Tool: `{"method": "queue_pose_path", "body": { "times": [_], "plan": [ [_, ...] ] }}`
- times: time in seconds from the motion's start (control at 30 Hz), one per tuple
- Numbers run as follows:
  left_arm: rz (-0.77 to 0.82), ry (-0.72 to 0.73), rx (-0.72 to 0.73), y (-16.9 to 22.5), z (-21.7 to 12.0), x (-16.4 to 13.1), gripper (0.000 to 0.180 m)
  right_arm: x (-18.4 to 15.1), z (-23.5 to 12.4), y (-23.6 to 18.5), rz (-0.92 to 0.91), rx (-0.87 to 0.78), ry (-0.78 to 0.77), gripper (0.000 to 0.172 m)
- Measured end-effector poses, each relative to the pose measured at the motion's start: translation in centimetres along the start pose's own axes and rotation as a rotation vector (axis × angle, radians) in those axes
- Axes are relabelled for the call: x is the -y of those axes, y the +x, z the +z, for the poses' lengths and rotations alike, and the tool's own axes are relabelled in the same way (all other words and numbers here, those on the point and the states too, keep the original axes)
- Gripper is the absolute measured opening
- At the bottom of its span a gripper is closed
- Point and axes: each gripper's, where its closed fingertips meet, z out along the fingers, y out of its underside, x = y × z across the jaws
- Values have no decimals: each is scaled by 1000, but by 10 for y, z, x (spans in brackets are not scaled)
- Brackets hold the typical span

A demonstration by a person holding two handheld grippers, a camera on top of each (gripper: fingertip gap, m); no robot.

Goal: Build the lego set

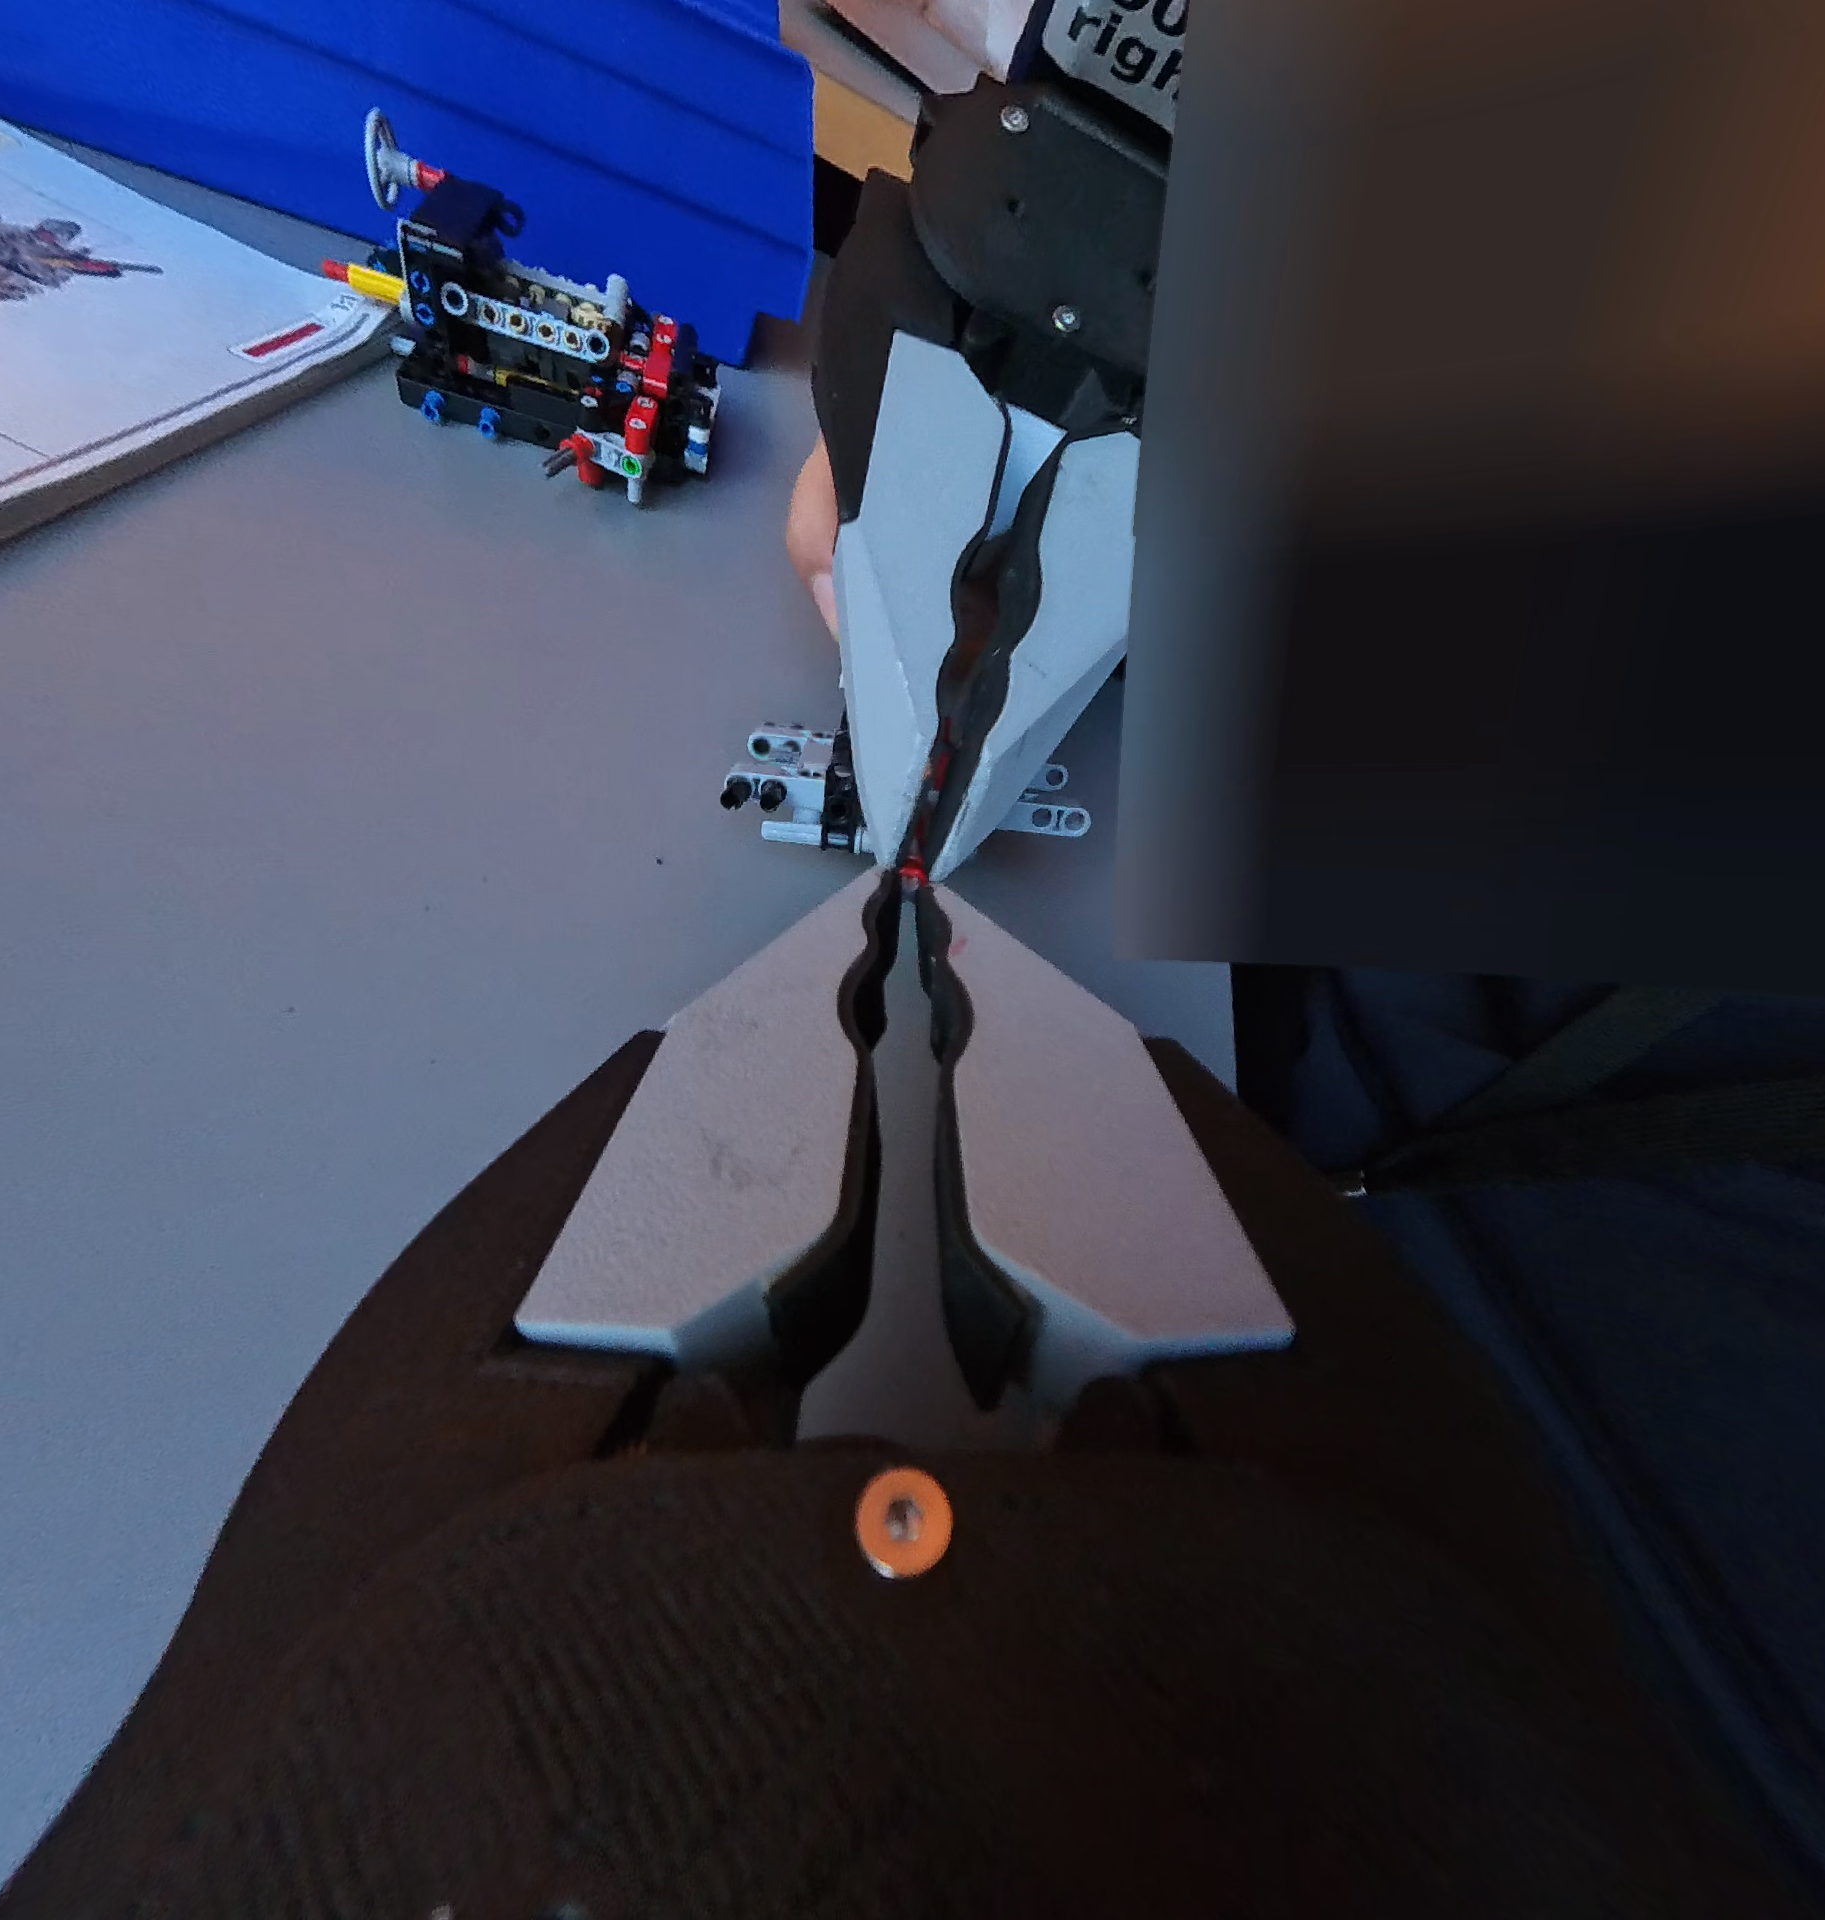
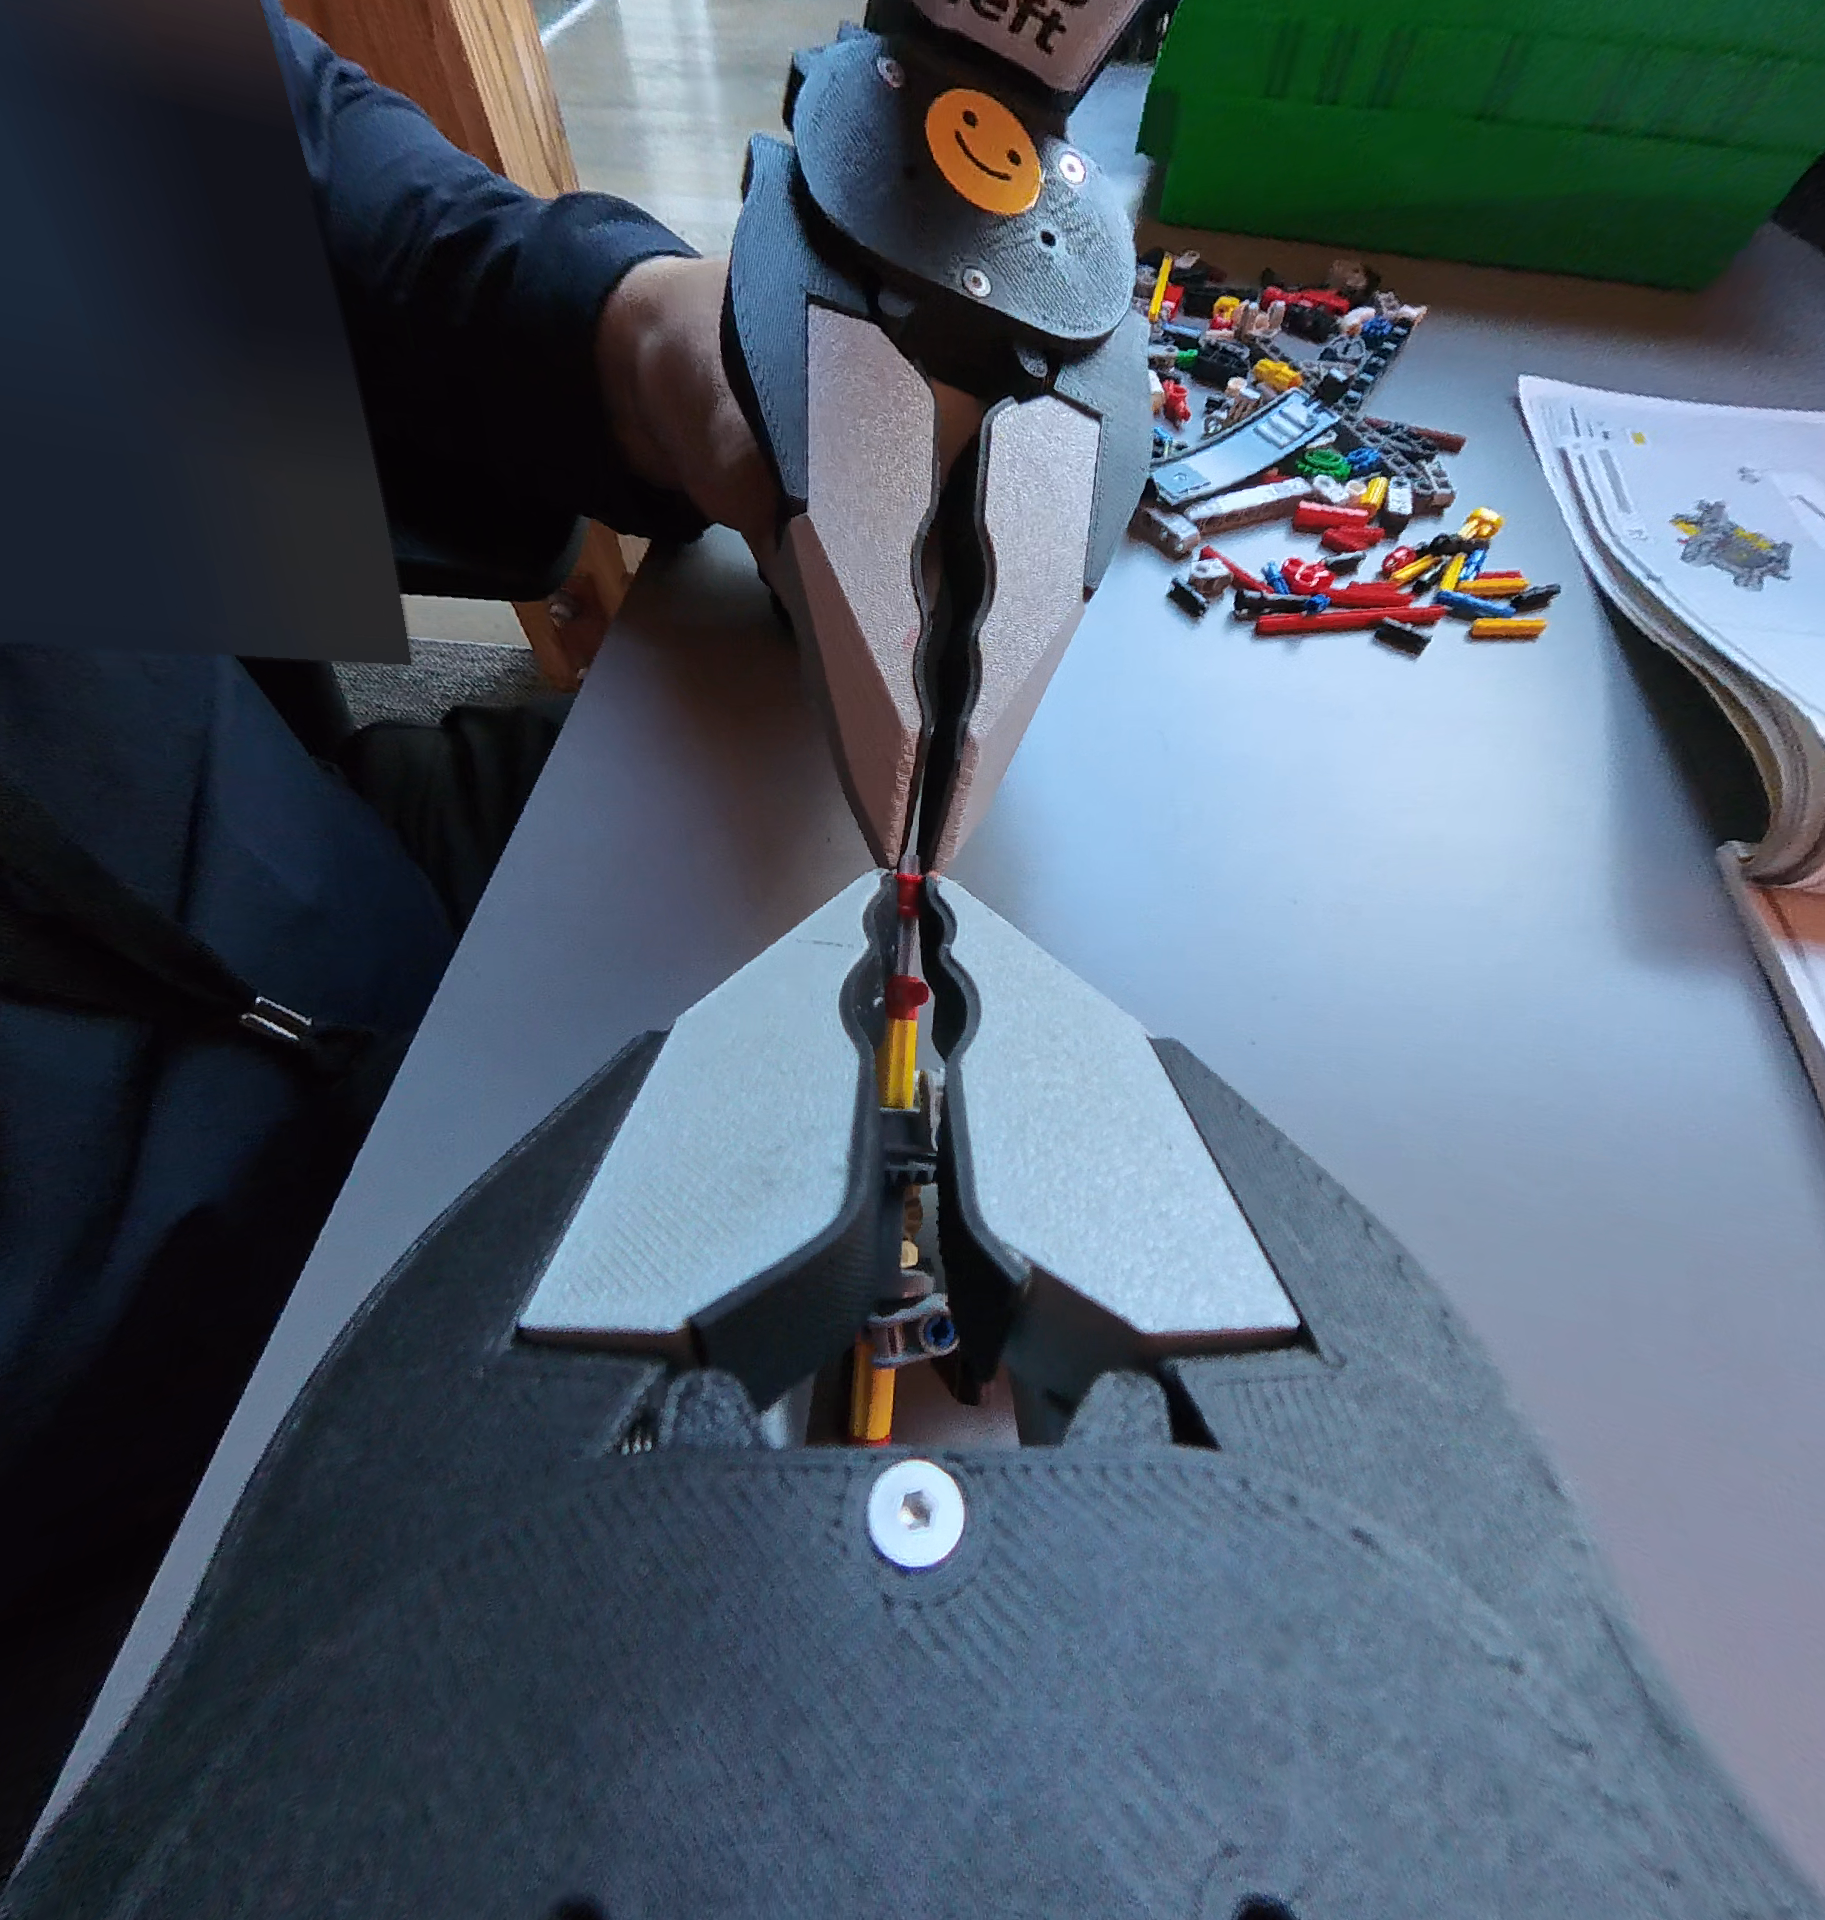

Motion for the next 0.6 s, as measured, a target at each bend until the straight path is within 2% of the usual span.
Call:
{"method": "queue_pose_path", "body": {
  "times": [0.23, 0.33, 0.47, 0.53, 0.6],
  "plan": [
    [19, -24, -11, 3, 2, -3, 0, 6, 0, -4, -8, 15, 33, 0],
    [49, -41, 33, 0, 3, -5, 0, 1, 2, -4, -3, 22, 11, 0],
    [-9, -30, 32, -8, -4, -5, 0, -10, 2, 1, -6, -2, -38, 0],
    [-19, -34, -2, -5, -9, -7, 0, -15, 5, -2, 4, 17, -71, 12],
    [-3, -87, -11, -2, -11, -16, 0, -16, 7, -7, -27, 24, -109, 14]
  ]
}}
